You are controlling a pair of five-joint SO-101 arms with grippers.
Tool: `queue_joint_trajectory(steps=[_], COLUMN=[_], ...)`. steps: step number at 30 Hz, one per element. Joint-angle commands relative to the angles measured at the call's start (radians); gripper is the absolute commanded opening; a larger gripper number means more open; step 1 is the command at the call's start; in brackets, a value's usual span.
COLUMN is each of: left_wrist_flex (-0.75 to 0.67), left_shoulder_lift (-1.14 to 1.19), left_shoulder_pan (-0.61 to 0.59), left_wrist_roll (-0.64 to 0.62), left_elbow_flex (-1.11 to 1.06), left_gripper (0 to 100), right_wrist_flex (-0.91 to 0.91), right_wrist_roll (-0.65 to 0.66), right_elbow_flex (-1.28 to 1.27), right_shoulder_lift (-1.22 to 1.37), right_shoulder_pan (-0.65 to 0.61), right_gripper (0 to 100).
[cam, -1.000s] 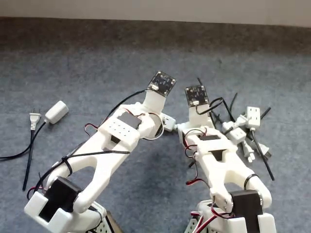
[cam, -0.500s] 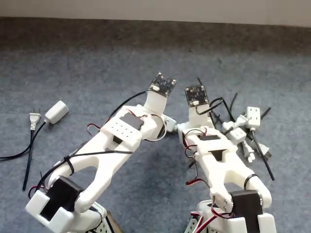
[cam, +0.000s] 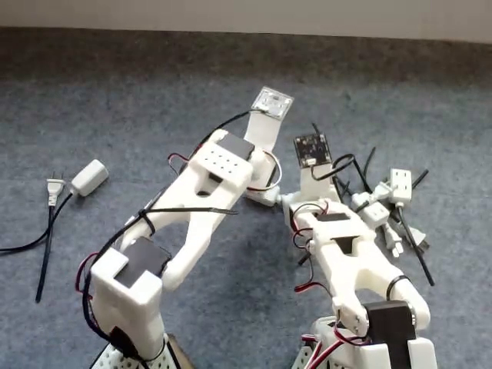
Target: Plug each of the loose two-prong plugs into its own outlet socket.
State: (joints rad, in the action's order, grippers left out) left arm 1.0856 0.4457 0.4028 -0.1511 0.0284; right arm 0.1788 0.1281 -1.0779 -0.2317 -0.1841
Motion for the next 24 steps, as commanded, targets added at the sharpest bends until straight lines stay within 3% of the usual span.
queue_joint_trajectory(steps=[1, 11, 15, 24], left_wrist_flex=[0.107, 0.157, 0.193, 0.195], left_shoulder_lift=[0.081, 0.088, 0.09, 0.091], left_shoulder_pan=[-0.021, -0.074, -0.073, -0.025], left_wrist_roll=[-0.012, -0.06, -0.063, -0.064], left_elbow_flex=[0.093, 0.096, 0.096, 0.094], left_gripper=[1, 1, 1, 1], right_wrist_flex=[-0.018, -0.018, -0.015, -0.013], right_wrist_roll=[-0.003, -0.003, -0.008, -0.008], right_elbow_flex=[0.042, 0.045, 0.045, 0.045], right_shoulder_lift=[-0.005, -0.005, -0.005, -0.005], right_shoulder_pan=[-0.01, 0.027, 0.113, 0.136], right_gripper=[1.0, 1.0, 1.0, 1.0])
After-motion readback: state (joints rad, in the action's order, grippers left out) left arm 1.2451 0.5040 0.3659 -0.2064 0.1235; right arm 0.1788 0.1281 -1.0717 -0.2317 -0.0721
